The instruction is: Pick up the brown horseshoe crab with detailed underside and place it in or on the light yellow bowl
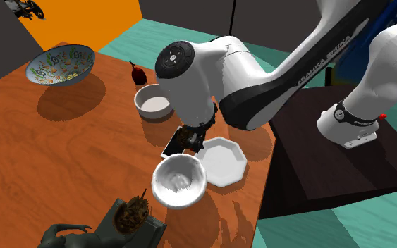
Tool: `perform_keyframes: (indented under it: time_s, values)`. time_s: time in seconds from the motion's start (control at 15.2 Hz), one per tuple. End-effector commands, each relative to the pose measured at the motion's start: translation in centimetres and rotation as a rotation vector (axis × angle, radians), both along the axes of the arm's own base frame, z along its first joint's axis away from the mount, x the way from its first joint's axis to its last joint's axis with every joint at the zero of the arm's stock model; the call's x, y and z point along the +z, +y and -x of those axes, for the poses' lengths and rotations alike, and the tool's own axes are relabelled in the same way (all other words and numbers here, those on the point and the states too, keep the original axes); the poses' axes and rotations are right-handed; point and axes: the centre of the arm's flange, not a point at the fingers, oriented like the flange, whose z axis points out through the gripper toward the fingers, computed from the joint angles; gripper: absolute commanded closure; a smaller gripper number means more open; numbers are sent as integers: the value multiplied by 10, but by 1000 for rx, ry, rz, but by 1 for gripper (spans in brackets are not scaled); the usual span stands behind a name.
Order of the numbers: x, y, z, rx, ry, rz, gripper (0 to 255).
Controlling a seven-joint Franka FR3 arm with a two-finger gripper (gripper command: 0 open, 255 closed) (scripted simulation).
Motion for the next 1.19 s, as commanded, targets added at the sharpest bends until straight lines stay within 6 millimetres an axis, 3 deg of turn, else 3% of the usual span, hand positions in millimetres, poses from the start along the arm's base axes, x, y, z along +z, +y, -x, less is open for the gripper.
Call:
perform_keyframes:
  time_s: [0.0,0.46,0.92,1.12]
  values:
    - [-19,-8,-22,-39,3,16,0]
    - [-79,-36,-83,-162,13,63,0]
    - [-114,-42,-74,-162,13,63,0]
    - [-117,-43,-73,-162,13,63,0]
